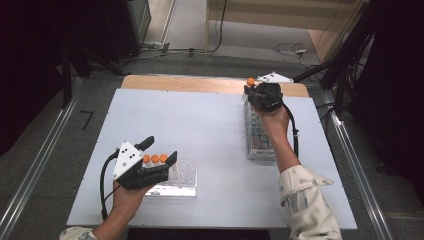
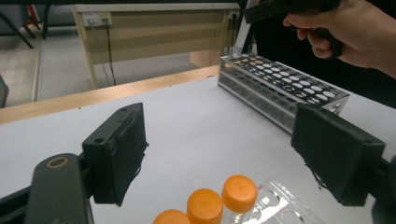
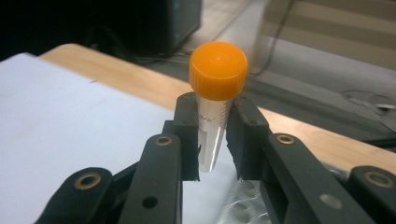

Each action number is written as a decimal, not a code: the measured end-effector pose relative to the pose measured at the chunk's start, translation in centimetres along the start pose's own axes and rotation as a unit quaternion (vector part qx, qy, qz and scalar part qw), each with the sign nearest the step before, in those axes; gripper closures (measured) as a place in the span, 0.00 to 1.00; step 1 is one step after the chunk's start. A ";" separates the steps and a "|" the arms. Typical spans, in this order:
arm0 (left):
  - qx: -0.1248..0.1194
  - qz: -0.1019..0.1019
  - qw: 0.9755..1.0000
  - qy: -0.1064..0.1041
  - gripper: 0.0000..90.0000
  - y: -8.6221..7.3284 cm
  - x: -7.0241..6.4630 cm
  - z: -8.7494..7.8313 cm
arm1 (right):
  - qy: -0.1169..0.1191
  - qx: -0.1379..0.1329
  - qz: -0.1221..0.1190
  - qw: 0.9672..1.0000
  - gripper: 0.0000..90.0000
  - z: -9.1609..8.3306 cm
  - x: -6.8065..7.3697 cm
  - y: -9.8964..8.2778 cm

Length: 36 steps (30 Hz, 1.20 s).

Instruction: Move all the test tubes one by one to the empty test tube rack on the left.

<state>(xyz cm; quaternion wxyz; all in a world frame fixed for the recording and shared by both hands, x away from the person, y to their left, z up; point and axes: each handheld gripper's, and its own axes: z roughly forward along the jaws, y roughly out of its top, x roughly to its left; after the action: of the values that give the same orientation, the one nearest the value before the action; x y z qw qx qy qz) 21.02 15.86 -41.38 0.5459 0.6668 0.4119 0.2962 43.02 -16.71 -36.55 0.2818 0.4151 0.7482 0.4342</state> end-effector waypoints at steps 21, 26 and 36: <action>0.005 0.006 0.998 -0.064 0.36 2.8 -1.7 3.7 | 0.179 0.034 -0.087 0.979 0.80 -4.2 10.5 -3.8; 0.014 0.004 0.997 -0.077 0.42 3.5 -1.8 5.5 | 0.193 0.036 -0.094 0.976 0.80 -4.3 11.3 -4.0; 0.015 0.016 0.994 -0.103 0.61 4.7 -2.4 7.0 | 0.212 0.032 -0.113 0.970 0.80 -5.0 12.8 -3.8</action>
<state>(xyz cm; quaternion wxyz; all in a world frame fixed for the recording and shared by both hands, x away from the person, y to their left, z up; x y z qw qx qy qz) 26.86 10.05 -38.27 0.5703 0.7084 0.3475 0.2284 31.29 -8.80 -38.40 0.1503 0.2348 0.8465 0.4535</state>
